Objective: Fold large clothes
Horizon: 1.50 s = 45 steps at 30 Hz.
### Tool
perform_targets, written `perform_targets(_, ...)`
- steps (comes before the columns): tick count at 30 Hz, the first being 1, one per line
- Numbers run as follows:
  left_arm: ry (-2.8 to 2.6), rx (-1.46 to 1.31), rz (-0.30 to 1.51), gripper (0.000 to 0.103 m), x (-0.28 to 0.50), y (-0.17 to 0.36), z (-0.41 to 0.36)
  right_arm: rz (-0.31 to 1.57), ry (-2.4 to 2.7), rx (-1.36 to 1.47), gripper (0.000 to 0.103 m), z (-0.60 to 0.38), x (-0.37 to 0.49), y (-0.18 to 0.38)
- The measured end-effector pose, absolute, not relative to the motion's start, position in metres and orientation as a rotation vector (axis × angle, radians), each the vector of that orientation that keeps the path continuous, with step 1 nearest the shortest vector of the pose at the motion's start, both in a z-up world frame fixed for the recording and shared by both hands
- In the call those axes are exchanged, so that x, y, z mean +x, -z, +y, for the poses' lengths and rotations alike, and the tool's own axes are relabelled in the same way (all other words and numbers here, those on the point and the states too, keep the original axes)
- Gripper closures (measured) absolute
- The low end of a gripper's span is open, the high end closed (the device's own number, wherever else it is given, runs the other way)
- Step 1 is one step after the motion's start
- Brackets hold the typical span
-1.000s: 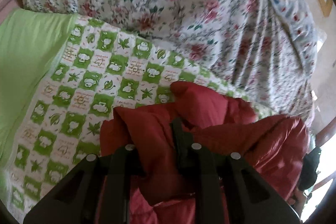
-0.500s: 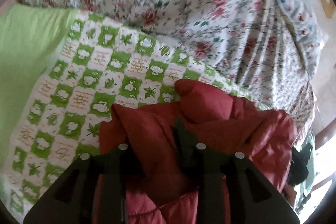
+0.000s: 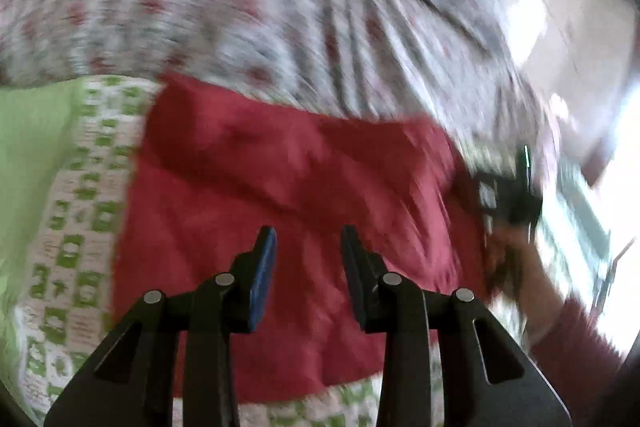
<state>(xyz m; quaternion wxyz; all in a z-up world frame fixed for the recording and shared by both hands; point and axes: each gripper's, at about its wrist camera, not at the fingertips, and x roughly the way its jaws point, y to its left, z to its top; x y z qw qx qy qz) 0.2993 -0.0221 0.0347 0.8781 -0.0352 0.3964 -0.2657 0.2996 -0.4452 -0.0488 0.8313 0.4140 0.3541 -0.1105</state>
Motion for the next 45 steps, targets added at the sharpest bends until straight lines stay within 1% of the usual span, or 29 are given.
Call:
perform_targets(3, 0.582, 0.078, 0.841, 0.072, 0.278, -0.017, -0.064, 0.765, 0.224, 0.823, 0.061, -0.441, 0.3, 0.033)
perform_targets(6, 0.511, 0.212, 0.816, 0.072, 0.276, 0.002, -0.09, 0.758, 0.199, 0.799, 0.053, -0.439, 0.294, 0.012)
perform_targets(8, 0.49, 0.196, 0.835, 0.072, 0.289, 0.011, -0.091, 0.732, 0.168, 0.796, 0.043, -0.436, 0.285, -0.005)
perform_targets(10, 0.476, 0.168, 0.846, 0.072, 0.301, 0.015, -0.086, 0.679, 0.145, 0.755, 0.036, -0.427, 0.268, -0.024)
perform_targets(13, 0.451, 0.139, 0.848, 0.072, 0.319, 0.019, -0.081, 0.627, 0.1, 0.661, 0.034, -0.406, 0.247, -0.044)
perform_targets(15, 0.439, 0.129, 0.852, 0.072, 0.326, 0.02, -0.081, 0.642, 0.045, 0.572, 0.03, -0.382, 0.242, -0.047)
perform_targets(22, 0.41, 0.107, 0.869, 0.072, 0.333, 0.017, -0.076, 0.911, -0.062, 0.129, 0.031, -0.292, 0.274, 0.003)
perform_targets(24, 0.385, 0.095, 0.848, 0.072, 0.335, 0.012, -0.067, 0.935, -0.007, 0.05, 0.031, -0.286, 0.285, 0.013)
perform_targets(27, 0.299, 0.044, 0.852, 0.073, 0.355, 0.012, -0.037, 0.953, 0.044, 0.094, 0.028, -0.303, 0.302, 0.022)
perform_targets(29, 0.278, -0.023, 0.888, 0.085, 0.373, 0.019, -0.02, 0.96, 0.087, 0.156, 0.028, -0.321, 0.312, 0.026)
perform_targets(31, 0.223, -0.055, 0.912, 0.091, 0.39, 0.028, -0.006, 0.974, 0.102, 0.229, 0.027, -0.338, 0.32, 0.033)
perform_targets(33, 0.197, -0.11, 0.954, 0.093, 0.408, 0.041, 0.006, 0.984, 0.102, 0.278, 0.027, -0.346, 0.325, 0.038)
perform_targets(35, 0.193, -0.177, 0.989, 0.097, 0.422, 0.05, 0.015, 0.986, 0.103, 0.299, 0.027, -0.35, 0.33, 0.04)
perform_targets(40, 0.178, -0.219, 1.01, 0.098, 0.431, 0.057, 0.022, 0.971, 0.107, 0.365, 0.027, -0.36, 0.335, 0.046)
perform_targets(45, 0.214, -0.225, 0.972, 0.098, 0.408, 0.041, 0.032, 0.959, 0.094, 0.4, 0.027, -0.363, 0.33, 0.045)
